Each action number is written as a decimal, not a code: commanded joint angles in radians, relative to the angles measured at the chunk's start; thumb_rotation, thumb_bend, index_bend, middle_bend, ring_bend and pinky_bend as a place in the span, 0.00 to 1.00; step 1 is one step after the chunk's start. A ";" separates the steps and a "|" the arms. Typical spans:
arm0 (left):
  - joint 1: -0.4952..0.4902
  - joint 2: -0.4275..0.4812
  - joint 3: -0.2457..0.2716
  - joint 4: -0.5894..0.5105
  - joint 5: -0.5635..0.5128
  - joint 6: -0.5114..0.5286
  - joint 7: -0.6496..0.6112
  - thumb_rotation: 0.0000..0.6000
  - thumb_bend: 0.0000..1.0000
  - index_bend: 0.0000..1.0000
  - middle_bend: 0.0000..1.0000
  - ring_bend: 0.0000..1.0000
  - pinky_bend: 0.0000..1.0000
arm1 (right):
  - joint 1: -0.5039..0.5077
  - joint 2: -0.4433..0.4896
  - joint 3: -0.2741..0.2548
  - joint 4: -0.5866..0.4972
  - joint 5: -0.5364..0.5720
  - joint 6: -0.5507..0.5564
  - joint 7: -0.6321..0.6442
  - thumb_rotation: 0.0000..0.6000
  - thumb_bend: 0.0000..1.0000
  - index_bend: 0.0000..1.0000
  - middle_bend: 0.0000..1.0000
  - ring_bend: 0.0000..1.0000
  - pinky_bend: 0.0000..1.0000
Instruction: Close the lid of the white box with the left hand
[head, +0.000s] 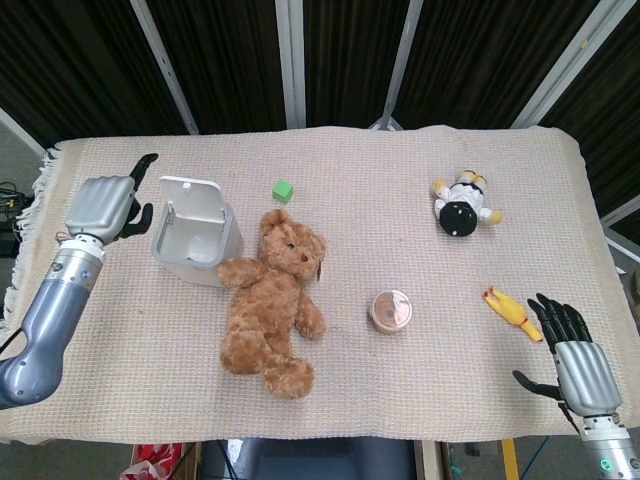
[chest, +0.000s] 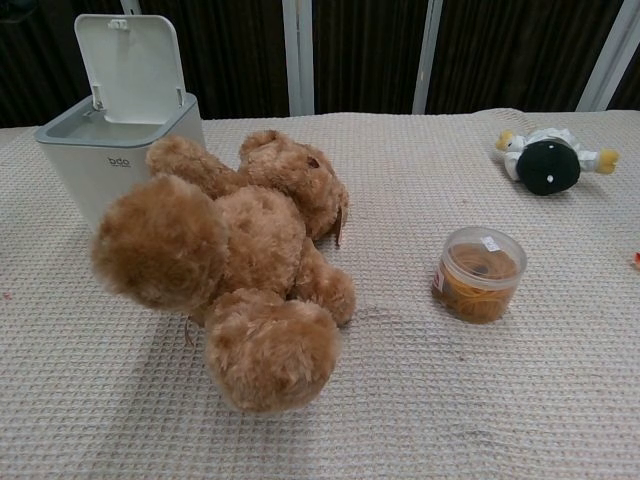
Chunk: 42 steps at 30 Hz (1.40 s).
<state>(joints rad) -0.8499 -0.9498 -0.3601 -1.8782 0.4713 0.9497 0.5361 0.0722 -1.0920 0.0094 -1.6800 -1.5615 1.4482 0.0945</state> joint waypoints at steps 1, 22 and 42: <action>-0.091 -0.047 0.008 0.029 -0.119 0.022 0.079 1.00 0.58 0.06 0.99 0.91 1.00 | 0.000 0.001 0.000 -0.001 0.004 -0.001 0.005 1.00 0.19 0.00 0.00 0.00 0.00; -0.203 -0.102 0.044 0.022 -0.256 0.072 0.128 1.00 0.59 0.25 1.00 0.93 1.00 | -0.009 0.009 -0.002 0.001 0.001 0.011 0.021 1.00 0.19 0.00 0.00 0.00 0.00; -0.168 0.063 0.119 -0.156 -0.245 0.008 0.104 1.00 0.60 0.29 1.00 0.93 1.00 | -0.015 0.010 -0.007 -0.001 -0.005 0.018 0.025 1.00 0.19 0.00 0.00 0.00 0.00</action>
<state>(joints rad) -1.0224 -0.8947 -0.2494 -2.0246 0.2187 0.9625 0.6381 0.0576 -1.0822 0.0025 -1.6808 -1.5671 1.4659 0.1192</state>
